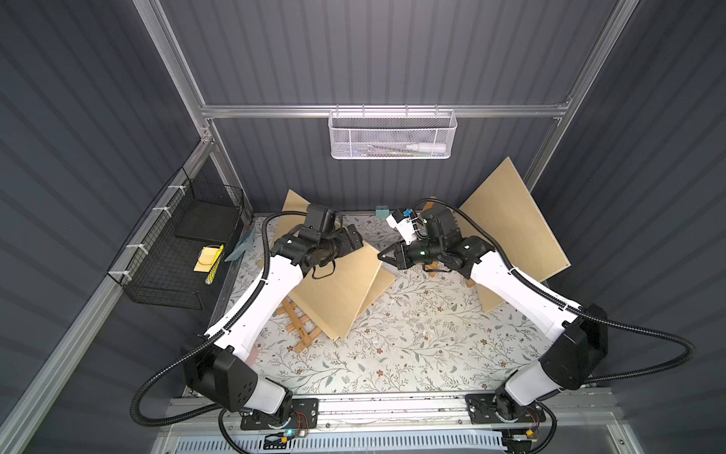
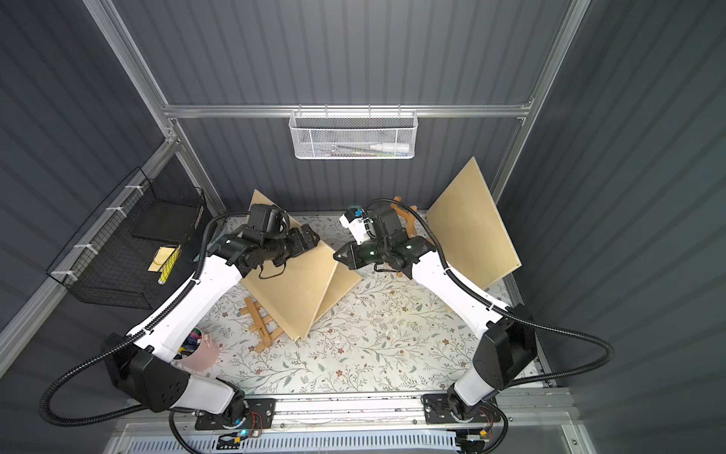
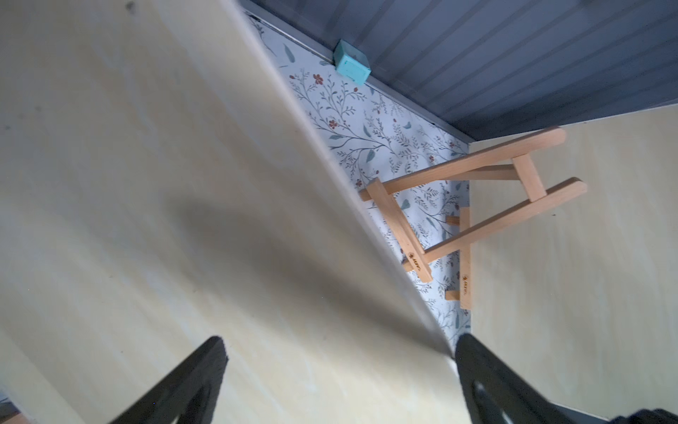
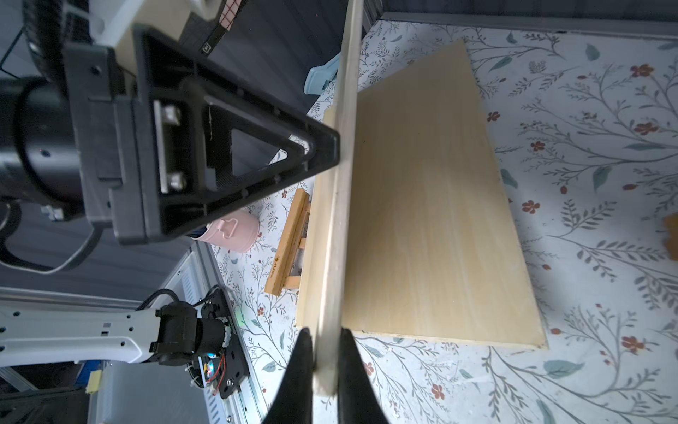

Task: Assemble the easel
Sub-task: Pick up the easel at the center of the board, then place the drawing board on the easel.

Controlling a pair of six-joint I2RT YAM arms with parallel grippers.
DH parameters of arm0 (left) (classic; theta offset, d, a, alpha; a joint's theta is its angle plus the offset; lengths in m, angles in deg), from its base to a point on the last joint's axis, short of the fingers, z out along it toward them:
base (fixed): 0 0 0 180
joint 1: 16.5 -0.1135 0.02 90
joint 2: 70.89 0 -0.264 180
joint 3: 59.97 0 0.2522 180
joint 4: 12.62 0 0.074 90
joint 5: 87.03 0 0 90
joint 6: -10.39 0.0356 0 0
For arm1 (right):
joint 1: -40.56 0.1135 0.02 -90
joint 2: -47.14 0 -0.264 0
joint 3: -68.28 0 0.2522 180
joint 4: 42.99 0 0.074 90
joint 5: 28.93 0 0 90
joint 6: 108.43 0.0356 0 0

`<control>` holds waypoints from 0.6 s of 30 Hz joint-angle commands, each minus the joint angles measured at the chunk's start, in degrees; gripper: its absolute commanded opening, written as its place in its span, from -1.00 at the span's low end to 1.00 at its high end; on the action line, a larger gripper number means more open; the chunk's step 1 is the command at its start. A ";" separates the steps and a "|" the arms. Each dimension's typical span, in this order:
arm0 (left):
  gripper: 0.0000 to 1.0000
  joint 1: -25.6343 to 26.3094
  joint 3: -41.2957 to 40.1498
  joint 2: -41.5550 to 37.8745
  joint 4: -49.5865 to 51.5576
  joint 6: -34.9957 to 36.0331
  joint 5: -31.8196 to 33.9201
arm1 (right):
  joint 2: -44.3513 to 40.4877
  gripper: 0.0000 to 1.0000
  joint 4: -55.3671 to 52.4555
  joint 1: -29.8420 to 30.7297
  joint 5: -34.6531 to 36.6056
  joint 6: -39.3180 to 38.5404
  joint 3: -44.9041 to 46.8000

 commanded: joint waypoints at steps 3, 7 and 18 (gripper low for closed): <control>0.98 0.42 3.58 0.32 3.33 -0.93 -3.23 | -3.96 -1.00 -7.77 5.41 8.17 -18.01 -4.83; 0.98 0.42 5.64 0.55 8.53 -1.58 -2.43 | -5.54 -1.00 -10.79 10.98 20.26 -25.27 -5.93; 0.98 0.51 5.63 -6.03 17.97 -4.80 -0.20 | -10.23 -1.00 -6.29 25.22 46.89 -40.15 -3.95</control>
